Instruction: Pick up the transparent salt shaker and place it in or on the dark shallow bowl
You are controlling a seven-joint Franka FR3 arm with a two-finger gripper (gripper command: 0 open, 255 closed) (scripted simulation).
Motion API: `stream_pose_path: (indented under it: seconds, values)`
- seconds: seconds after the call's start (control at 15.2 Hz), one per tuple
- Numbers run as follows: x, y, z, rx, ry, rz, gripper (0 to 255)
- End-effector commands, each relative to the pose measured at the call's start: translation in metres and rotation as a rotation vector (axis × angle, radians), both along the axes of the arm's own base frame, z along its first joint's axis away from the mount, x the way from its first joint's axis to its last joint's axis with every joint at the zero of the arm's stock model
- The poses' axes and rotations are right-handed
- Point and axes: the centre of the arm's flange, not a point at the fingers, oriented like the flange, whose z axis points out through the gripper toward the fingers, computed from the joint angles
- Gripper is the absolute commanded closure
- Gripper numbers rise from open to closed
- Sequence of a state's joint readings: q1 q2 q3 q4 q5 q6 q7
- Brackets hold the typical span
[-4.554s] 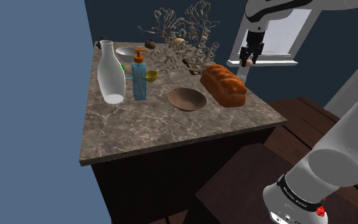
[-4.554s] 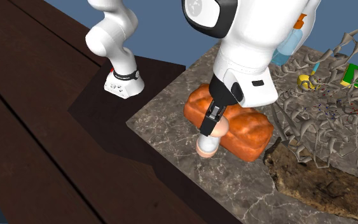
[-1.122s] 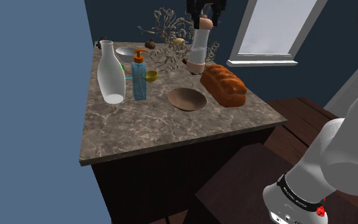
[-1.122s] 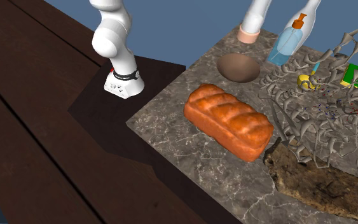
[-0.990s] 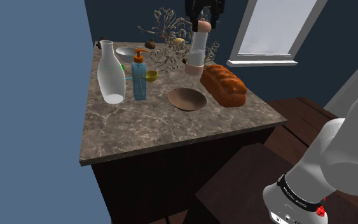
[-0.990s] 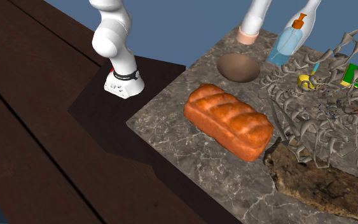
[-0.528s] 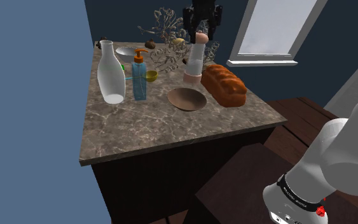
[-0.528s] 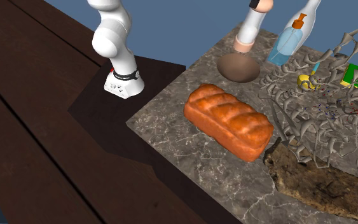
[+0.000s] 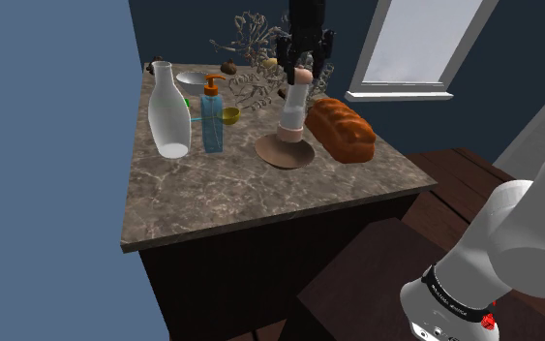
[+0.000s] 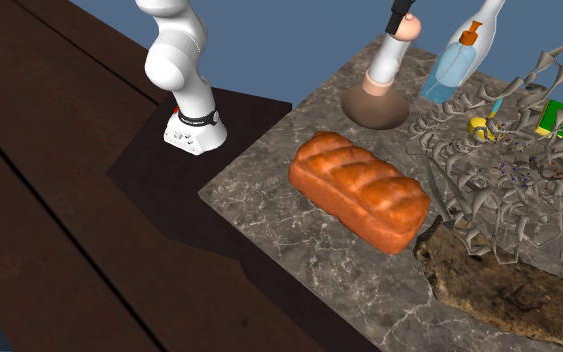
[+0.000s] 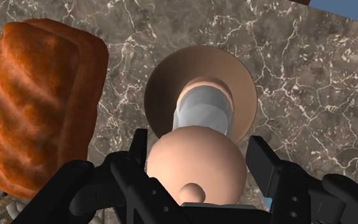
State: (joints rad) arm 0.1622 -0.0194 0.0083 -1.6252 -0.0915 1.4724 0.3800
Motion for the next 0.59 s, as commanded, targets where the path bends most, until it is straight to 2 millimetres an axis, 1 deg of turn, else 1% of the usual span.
stream_pose_path:
  seconds: [0.0,0.53]
  values:
    - [0.001,0.000,-0.011,0.000,-0.001,0.000,255]
    - [0.001,0.000,-0.052,0.000,-0.001,0.000,255]
